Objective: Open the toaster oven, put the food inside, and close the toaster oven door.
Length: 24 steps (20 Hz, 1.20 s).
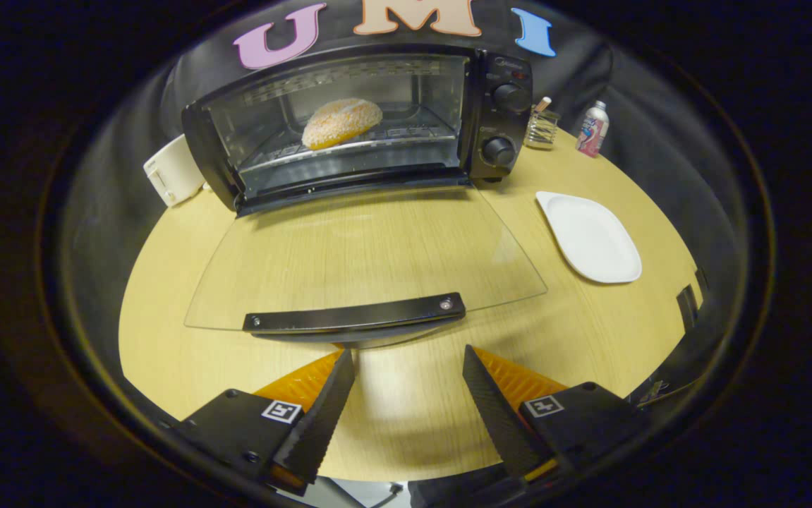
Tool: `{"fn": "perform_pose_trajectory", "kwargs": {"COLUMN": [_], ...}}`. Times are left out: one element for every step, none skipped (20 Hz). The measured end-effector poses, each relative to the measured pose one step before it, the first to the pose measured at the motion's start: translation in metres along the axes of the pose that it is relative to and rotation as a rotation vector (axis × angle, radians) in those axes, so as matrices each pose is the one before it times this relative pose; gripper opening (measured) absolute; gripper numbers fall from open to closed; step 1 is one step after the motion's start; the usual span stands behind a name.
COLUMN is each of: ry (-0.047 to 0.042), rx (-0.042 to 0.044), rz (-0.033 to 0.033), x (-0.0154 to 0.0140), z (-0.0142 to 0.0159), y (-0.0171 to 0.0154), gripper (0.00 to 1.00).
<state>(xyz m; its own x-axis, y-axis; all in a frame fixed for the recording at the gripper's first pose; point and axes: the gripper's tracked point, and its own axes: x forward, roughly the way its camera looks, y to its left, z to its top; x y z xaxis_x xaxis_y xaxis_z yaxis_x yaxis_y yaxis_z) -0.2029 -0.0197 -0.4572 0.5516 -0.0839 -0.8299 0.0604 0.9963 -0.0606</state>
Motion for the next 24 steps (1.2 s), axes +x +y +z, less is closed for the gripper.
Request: {"fn": "perform_pose_trajectory", "kwargs": {"ry": [-0.00402,-0.01119,-0.00990,-0.00933,-0.00895,-0.00857,-0.01006,-0.01034,-0.01803,-0.01623,-0.02346,-0.02368,-0.02138,-0.02037,-0.02110,-0.02015,-0.01833,-0.01759,-0.00981,-0.01487,-0.00909,-0.00936,-0.00896,-0.00959], "rx": [-0.01427,-0.00854,-0.00470,-0.00306,-0.00069,0.00277,0.00195,-0.00019,-0.00007,0.00215,0.00685,0.00912,0.00875,0.00489,0.00177,0.00288,0.00606,0.00822,0.00622,0.00976,0.01161,0.01346,0.01251,0.01193], "rz": [-0.00225,-0.00222,0.00015,0.00160,0.00257,0.00234,0.00149,0.00029,0.00117,0.00313,0.00716,0.00820,0.00631,0.00333,0.00076,0.00204,0.00322,0.00450,0.00405,0.00569,0.00451,0.00686,0.00292,0.00346], "x": [-0.00124,-0.00211,-0.00248,-0.00301,-0.00311,-0.00267,-0.00359,-0.00344,-0.00339,-0.00289,-0.00278,-0.00131,-0.00062,0.00001,0.00052,0.00229,0.00264,0.00312,0.00373,0.00368,0.00341,0.00423,0.00282,0.00247], "z": [0.00074,0.00212,0.00275,0.00216,0.00295,0.00284,0.00394,0.00410,0.00582,0.00655,0.00909,0.01005,0.01055,0.01124,0.01219,0.00897,0.01105,0.00987,0.00847,0.00799,0.00681,0.00630,0.00669,0.00525], "y": [-0.00014,0.00029,-0.00011,-0.00011,-0.00036,0.00014,0.00013,-0.00006,0.00030,0.00117,0.00213,0.00258,0.00205,0.00154,0.00152,0.00403,0.00262,0.00344,0.00263,0.00354,0.00194,0.00317,0.00125,0.00106], "gripper": [0.98,0.98,0.98,0.98,0.98,0.98,0.98,0.98,0.98,0.98,0.98,0.98,0.98,0.98,0.98,0.98,0.98,0.98,0.98,0.98,0.98,0.98,0.98,0.98]}}
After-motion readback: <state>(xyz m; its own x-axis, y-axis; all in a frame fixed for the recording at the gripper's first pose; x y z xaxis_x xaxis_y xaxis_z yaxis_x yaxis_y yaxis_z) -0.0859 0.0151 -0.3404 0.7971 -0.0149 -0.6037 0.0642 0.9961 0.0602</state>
